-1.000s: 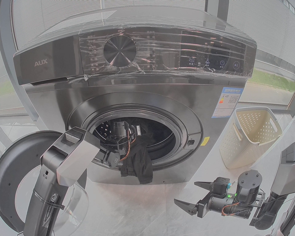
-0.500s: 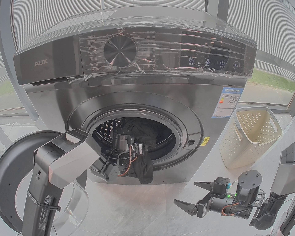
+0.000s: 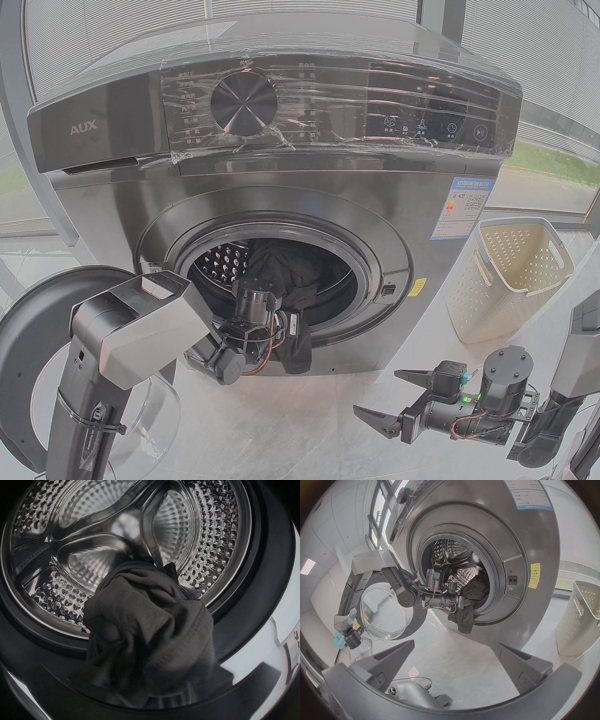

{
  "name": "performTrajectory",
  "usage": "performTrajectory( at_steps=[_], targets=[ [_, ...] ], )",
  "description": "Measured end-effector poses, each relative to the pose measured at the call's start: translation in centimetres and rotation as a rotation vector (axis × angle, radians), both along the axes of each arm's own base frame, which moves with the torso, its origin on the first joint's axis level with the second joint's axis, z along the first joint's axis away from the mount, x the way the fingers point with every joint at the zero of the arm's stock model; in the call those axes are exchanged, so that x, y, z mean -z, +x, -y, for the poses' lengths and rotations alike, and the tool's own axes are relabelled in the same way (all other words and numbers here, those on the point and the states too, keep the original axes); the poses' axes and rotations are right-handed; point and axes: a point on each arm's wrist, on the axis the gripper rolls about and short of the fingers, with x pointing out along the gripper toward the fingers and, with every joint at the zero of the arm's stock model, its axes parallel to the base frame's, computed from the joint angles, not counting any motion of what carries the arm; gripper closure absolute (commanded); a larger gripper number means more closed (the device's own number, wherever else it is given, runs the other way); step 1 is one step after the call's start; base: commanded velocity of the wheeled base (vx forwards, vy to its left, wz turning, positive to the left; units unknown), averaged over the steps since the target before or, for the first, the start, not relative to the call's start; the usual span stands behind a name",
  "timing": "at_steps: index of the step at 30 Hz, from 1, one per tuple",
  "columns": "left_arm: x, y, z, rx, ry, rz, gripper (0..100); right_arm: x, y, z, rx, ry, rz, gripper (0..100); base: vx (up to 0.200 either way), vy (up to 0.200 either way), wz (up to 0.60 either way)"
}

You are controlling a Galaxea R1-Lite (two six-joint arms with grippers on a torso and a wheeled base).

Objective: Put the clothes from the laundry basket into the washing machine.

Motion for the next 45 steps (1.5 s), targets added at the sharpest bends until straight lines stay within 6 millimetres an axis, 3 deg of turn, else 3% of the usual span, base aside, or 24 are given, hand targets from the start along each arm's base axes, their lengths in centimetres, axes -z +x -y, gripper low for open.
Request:
performTrajectory(
  at_steps=[8,18,19,27,40,45],
  targets=[
    [-0.5,1.1,-0.1,-0.019,-0.029,0.051,100,0.0,0.0,0.0,0.0,0.001,0.001,0,0.0,0.0,0.0],
    [-4.8,4.3,-0.3,-0.081,-0.135,0.241,100,0.0,0.1,-0.1,0.0,0.004,0.004,0,0.0,0.0,0.0],
    [-5.1,4.6,-0.5,-0.088,-0.143,0.256,0,0.0,0.1,-0.1,0.0,0.004,0.004,0,0.0,0.0,0.0],
    [-5.4,5.2,-0.9,-0.105,-0.156,0.276,0,0.0,0.1,-0.1,0.0,0.004,0.004,0,0.0,0.0,0.0],
    [-0.8,1.3,-0.7,-0.031,-0.045,0.079,0,0.0,0.0,-0.2,-0.005,0.003,0.003,0,0.0,0.0,0.0],
    [0.1,1.0,-0.8,-0.027,-0.029,0.056,0,0.0,0.0,-0.2,-0.006,0.003,0.003,0,0.0,0.0,0.0]
  ],
)
